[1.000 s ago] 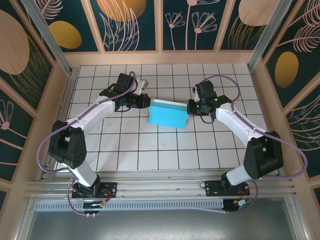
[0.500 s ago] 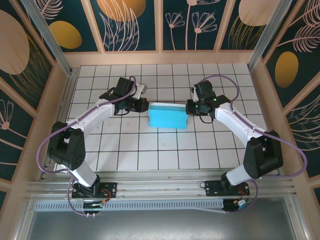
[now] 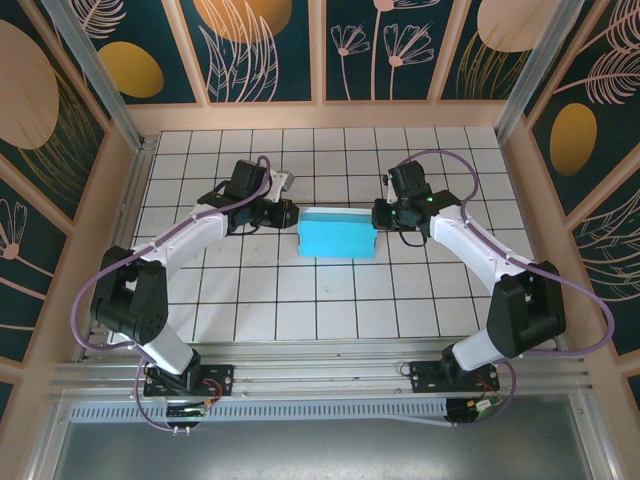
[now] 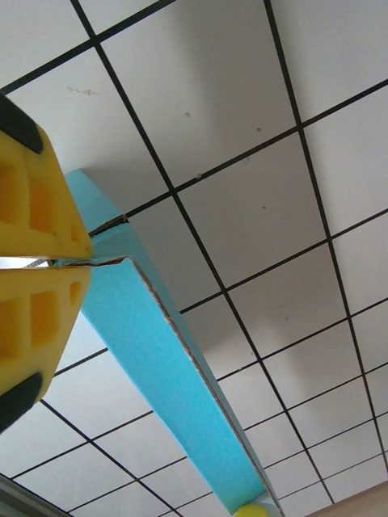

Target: Fold the paper box

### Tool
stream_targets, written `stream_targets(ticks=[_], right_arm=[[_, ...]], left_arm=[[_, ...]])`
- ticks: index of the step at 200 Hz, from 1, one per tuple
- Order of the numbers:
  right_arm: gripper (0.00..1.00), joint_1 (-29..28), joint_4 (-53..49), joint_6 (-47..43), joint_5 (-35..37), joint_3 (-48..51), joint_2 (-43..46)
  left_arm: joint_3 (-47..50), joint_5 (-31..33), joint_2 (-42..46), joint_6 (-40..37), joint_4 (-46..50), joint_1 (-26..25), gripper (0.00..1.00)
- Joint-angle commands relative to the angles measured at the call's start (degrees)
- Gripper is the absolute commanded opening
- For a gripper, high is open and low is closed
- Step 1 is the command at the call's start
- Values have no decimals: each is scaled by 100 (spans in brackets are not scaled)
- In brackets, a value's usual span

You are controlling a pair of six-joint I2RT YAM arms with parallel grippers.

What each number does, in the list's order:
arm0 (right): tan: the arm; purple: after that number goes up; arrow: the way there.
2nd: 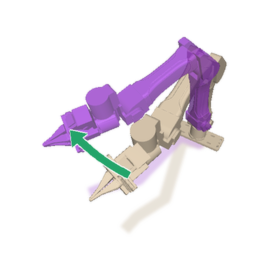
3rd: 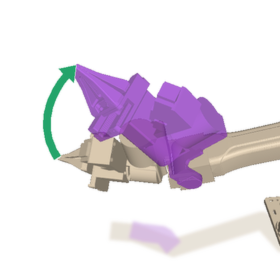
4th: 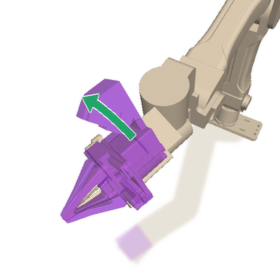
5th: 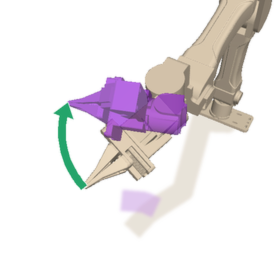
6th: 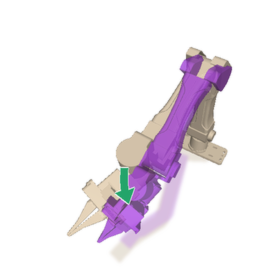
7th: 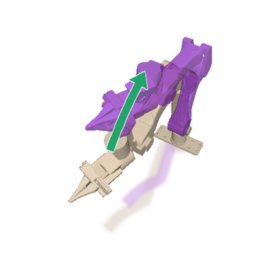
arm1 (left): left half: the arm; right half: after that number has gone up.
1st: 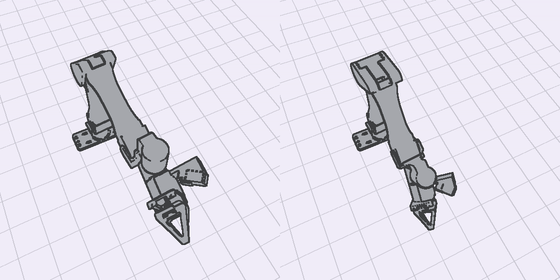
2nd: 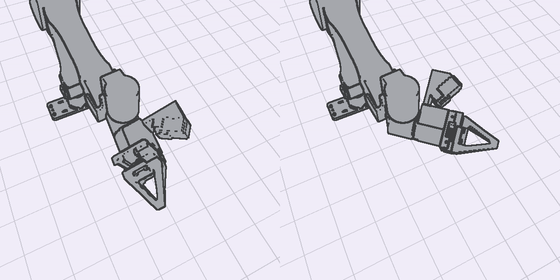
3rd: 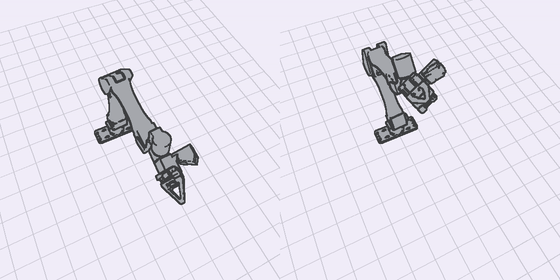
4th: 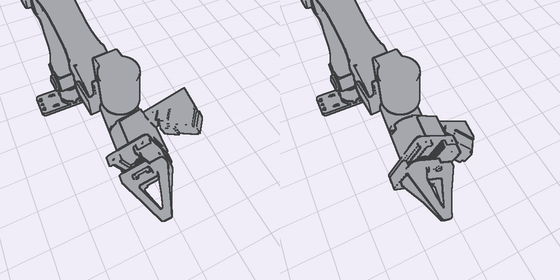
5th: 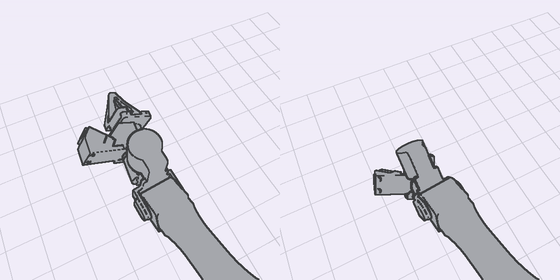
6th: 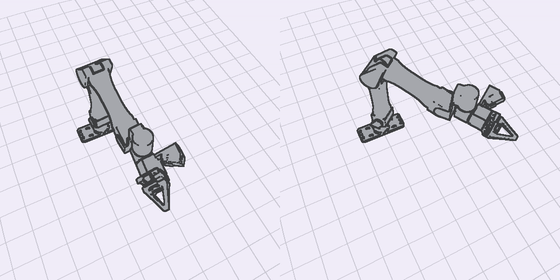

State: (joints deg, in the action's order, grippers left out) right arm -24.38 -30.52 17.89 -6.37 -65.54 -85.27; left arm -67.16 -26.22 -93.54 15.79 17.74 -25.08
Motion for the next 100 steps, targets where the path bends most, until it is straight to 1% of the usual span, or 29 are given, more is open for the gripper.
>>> stream_targets(ticks=[1,45,70,100], right_arm=[[17,-87,-293,-80,133,-156,39],[28,-88,-276,-75,154,-187,145],[32,-85,-254,-62,76,-203,182],[34,-85,-238,-49,70,-207,236]], left_arm=[[-41,-59,124,34,418,-49,12],[-55,-66,202,47,432,-47,16],[-39,-111,290,71,380,-50,16],[-52,-133,340,82,353,-49,17]])
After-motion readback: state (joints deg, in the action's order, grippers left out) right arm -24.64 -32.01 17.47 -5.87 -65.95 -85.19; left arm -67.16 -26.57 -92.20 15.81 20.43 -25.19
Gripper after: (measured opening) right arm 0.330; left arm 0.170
